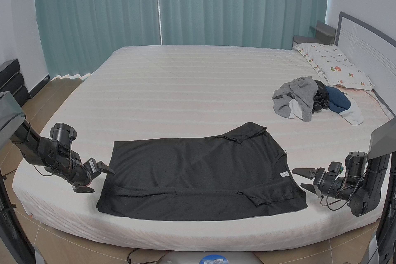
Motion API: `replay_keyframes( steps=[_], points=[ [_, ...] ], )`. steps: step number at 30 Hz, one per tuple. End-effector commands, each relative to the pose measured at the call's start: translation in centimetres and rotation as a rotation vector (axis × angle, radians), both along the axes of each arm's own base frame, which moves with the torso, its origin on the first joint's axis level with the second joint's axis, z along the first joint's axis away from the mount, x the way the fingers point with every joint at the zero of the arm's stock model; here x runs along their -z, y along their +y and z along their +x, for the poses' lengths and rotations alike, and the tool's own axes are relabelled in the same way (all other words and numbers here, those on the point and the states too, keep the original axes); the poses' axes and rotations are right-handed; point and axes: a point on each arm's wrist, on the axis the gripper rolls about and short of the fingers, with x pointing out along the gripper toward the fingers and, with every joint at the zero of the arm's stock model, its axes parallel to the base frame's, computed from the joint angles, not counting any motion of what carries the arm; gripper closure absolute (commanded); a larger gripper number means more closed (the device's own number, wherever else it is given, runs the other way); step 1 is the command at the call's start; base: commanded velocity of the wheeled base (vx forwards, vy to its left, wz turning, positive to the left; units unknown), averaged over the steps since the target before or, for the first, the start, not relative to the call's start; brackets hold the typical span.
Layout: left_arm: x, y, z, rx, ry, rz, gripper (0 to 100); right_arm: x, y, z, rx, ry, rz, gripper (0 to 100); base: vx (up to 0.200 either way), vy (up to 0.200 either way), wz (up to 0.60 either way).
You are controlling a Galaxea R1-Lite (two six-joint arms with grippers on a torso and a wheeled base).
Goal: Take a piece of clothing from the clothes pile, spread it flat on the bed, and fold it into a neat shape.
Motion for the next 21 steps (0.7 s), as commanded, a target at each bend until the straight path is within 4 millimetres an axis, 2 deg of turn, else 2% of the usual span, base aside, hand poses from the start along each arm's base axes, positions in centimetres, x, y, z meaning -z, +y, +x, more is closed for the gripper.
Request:
replay_keyframes(
  steps=[1, 14, 17, 21],
  points=[
    [-0.33, 0.07, -0.19, -0.002, -0.009, 0.0, 0, -0.22, 0.01, -0.13, 0.001, -0.011, 0.0, 0, 0.0, 0.0, 0.0],
    [-0.2, -0.15, -0.33, 0.004, -0.003, -0.003, 0, -0.4, 0.42, -0.1, -0.015, -0.019, -0.002, 0, 0.0, 0.0, 0.0],
    [-0.28, -0.26, -0.49, 0.007, -0.003, -0.003, 0, -0.43, 0.55, -0.11, -0.02, -0.019, -0.002, 0, 0.2, 0.0, 0.0],
    [-0.43, -0.36, -0.5, 0.01, -0.007, -0.002, 0, -0.44, 0.71, -0.1, -0.024, -0.021, -0.002, 0, 0.0, 0.0, 0.0]
  ],
)
